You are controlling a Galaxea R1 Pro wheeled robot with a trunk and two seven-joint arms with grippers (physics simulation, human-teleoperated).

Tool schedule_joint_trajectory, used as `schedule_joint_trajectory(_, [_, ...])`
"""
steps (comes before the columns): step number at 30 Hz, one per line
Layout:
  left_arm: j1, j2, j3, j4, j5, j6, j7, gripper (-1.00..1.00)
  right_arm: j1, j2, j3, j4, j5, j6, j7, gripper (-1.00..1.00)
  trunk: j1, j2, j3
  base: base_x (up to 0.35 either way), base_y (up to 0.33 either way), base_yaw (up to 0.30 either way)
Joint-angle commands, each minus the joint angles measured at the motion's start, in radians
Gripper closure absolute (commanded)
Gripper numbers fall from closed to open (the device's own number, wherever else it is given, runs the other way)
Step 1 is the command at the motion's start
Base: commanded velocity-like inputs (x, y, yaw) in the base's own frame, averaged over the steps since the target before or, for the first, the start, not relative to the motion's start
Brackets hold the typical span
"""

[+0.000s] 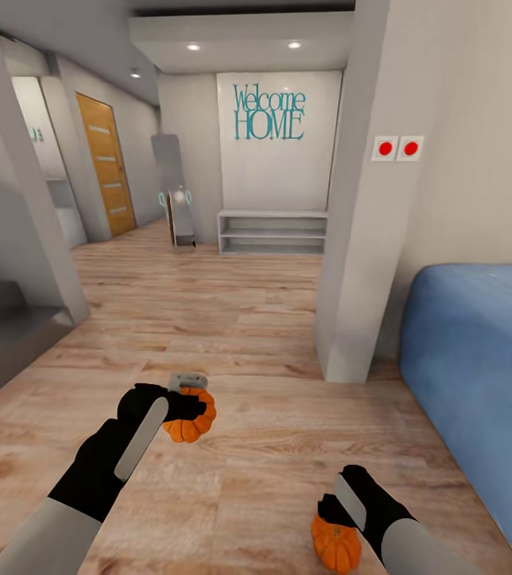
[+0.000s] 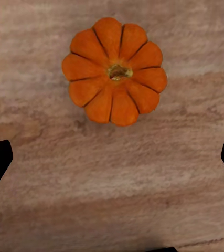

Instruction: Place each of the two pumpkins and all three candles from the living room inside a cabinet in the living room (use any cabinet), then make sure every cabinet is closed, and position the cauldron so it is next to a table in the living room.

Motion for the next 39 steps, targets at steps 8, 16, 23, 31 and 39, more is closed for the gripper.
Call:
schedule_joint_trajectory(8, [-0.001,0.001,-0.004,-0.001,0.009,0.002,0.011,1.0,0.0,-0.001,0.008,-0.001,-0.01,0.004,-0.008,-1.0,0.0,0.0,-0.001,0.137,0.0,0.0])
schedule_joint_trajectory(16, [-0.001,0.001,-0.003,-0.001,0.009,0.002,0.011,1.0,0.0,-0.001,0.008,-0.001,-0.01,0.004,-0.008,-1.0,0.0,0.0,-0.001,0.165,0.0,0.0])
schedule_joint_trajectory(23, [-0.001,0.001,-0.003,0.0,0.009,0.002,0.011,1.0,0.0,-0.001,0.008,-0.001,-0.011,0.003,-0.008,-1.0,0.0,0.0,-0.001,0.22,-0.002,0.0])
schedule_joint_trajectory(31, [-0.001,0.0,-0.003,0.003,0.009,0.002,0.011,1.0,0.0,-0.001,0.008,-0.001,-0.011,0.003,-0.008,-1.0,0.0,0.0,-0.001,0.114,-0.029,0.0])
schedule_joint_trajectory(39, [-0.001,0.0,-0.002,0.006,0.01,0.002,0.011,1.0,0.0,-0.002,0.008,-0.001,-0.011,-0.002,-0.008,-1.0,0.0,0.0,-0.001,0.1,-0.061,0.0])
